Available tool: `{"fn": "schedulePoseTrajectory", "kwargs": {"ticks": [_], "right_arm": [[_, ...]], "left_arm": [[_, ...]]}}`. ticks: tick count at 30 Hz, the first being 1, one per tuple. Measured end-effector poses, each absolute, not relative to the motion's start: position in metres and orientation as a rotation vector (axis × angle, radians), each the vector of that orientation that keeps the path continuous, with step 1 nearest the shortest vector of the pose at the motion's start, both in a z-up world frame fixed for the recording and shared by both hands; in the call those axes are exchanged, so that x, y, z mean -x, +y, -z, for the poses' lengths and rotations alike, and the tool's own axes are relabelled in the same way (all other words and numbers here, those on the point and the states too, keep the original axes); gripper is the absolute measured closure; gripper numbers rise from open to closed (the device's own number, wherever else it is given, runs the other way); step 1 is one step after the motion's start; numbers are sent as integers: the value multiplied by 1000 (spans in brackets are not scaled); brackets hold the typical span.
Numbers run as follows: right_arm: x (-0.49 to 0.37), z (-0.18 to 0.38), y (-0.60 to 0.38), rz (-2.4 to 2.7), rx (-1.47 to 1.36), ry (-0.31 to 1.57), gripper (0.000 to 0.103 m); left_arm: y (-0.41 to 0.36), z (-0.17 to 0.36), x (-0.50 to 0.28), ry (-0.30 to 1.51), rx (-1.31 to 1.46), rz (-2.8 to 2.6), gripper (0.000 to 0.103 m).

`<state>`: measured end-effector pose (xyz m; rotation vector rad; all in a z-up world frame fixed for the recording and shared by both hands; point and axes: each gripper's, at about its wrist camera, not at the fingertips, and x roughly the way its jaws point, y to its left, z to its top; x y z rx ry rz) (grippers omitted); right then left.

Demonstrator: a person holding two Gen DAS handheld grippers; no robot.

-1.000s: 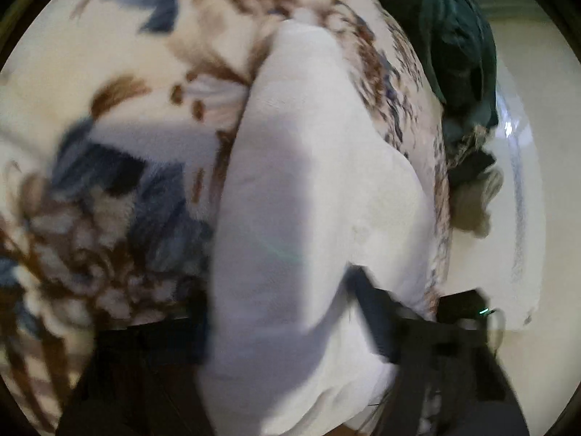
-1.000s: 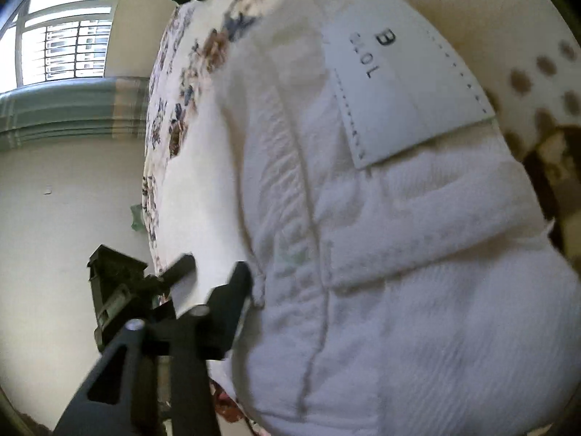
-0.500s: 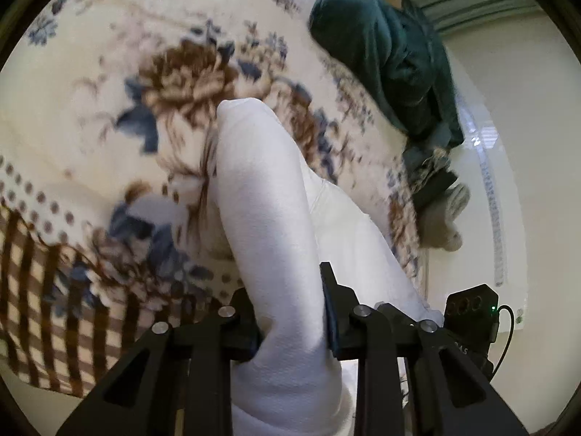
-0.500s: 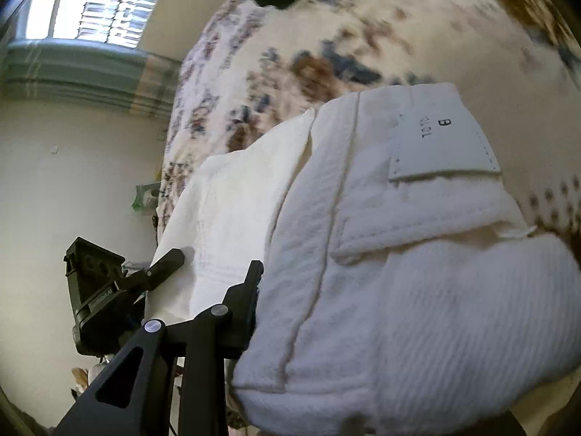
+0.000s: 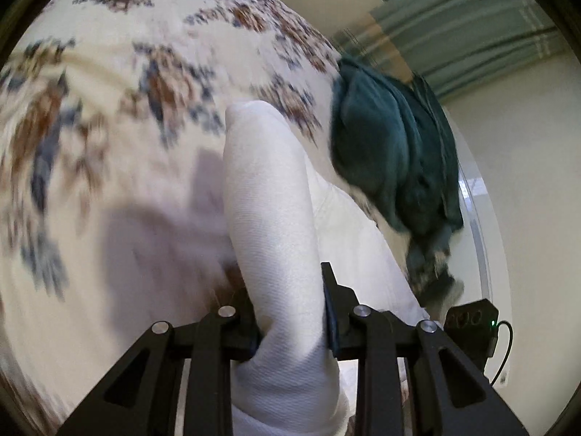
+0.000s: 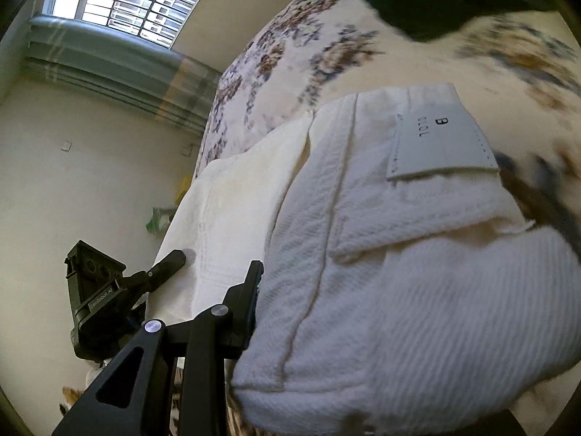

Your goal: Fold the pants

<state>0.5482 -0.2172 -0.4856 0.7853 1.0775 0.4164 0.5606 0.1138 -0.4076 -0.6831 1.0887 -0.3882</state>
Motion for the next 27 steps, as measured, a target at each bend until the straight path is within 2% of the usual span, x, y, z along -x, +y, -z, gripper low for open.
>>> {"fn": "schedulePoseTrajectory", "kwargs": {"ticks": [7, 11, 13, 15, 20, 27], "right_arm": [[-705, 537, -134, -440, -768, 1016, 72], [-765, 573, -112, -423, -732, 1050, 72], [-777, 587, -107, -417, -707, 1101, 69], [-780, 598, -103, -379, -649, 1181, 52], [-762, 611, -116, -311, -620, 1302, 33], [-736, 595, -129, -187, -517, 1347, 31]], "left_arm": [[197, 463, -713, 1063, 676, 353, 79], [217, 502, -768, 1073, 662, 331, 79], [219, 519, -776, 1109, 629, 311, 78], [218, 540, -774, 1178, 599, 285, 69], [220, 549, -734, 1238, 579, 244, 55], [220, 540, -705, 1275, 534, 178, 47]]}}
